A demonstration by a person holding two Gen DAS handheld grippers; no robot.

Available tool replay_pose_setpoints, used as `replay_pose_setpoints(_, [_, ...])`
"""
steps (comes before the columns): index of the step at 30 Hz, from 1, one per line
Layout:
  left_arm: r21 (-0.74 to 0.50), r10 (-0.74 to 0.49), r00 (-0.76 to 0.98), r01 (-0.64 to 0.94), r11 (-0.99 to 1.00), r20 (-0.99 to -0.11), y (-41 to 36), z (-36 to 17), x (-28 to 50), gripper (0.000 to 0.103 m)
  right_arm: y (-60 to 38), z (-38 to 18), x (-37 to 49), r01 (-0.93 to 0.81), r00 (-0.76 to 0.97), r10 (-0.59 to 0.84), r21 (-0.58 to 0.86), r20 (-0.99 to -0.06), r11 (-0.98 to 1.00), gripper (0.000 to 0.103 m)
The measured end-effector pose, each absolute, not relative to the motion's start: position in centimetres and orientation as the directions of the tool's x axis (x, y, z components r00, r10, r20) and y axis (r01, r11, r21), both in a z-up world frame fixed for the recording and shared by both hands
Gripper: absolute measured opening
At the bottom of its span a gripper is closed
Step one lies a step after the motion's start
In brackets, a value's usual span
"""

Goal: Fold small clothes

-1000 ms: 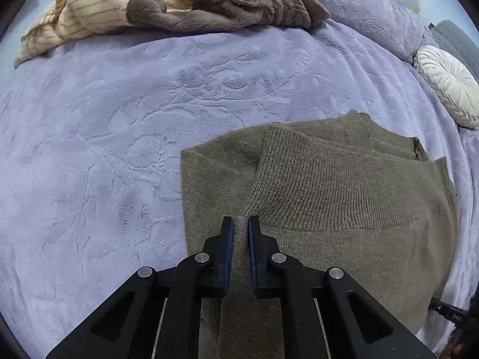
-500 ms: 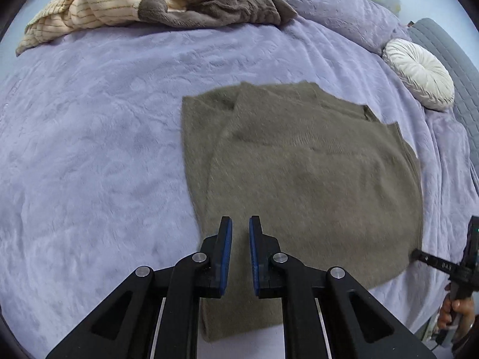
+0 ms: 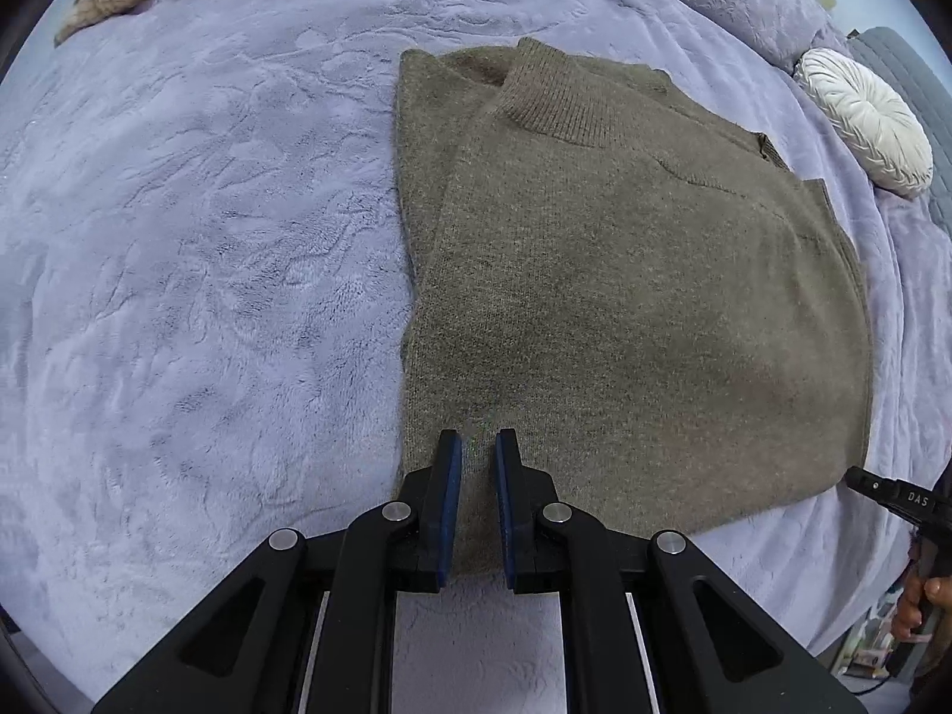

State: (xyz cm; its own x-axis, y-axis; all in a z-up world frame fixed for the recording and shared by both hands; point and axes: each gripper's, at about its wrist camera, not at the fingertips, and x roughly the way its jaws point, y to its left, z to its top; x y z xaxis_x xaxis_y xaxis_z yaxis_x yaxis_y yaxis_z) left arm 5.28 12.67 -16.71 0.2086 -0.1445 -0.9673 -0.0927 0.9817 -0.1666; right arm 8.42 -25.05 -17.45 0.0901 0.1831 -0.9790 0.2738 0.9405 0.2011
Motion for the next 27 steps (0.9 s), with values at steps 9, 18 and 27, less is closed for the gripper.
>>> replay_pose_setpoints(9, [-0.133,-0.118,0.192,-0.064,0.989,-0.974,11.3,-15.3,3.3,0.013,-22.4,-15.7,5.0,0.267,0.067,0.241,0.25,-0.968,0.931,0.009])
replay_pose_setpoints(18, [-0.149,-0.134,0.189,-0.066,0.987,-0.973,12.1,-14.5,1.4,0.036,-18.0,-14.9,3.9,0.228,0.048,0.287,0.29,-0.957,0.929,0.013])
replay_pose_setpoints(27, [-0.112,-0.096,0.224,-0.061,0.992,-0.97,12.8,-13.2,-0.4,0.102,-15.0,-14.1,3.5,0.172,0.028,0.309,0.31,-0.951,0.935,0.022])
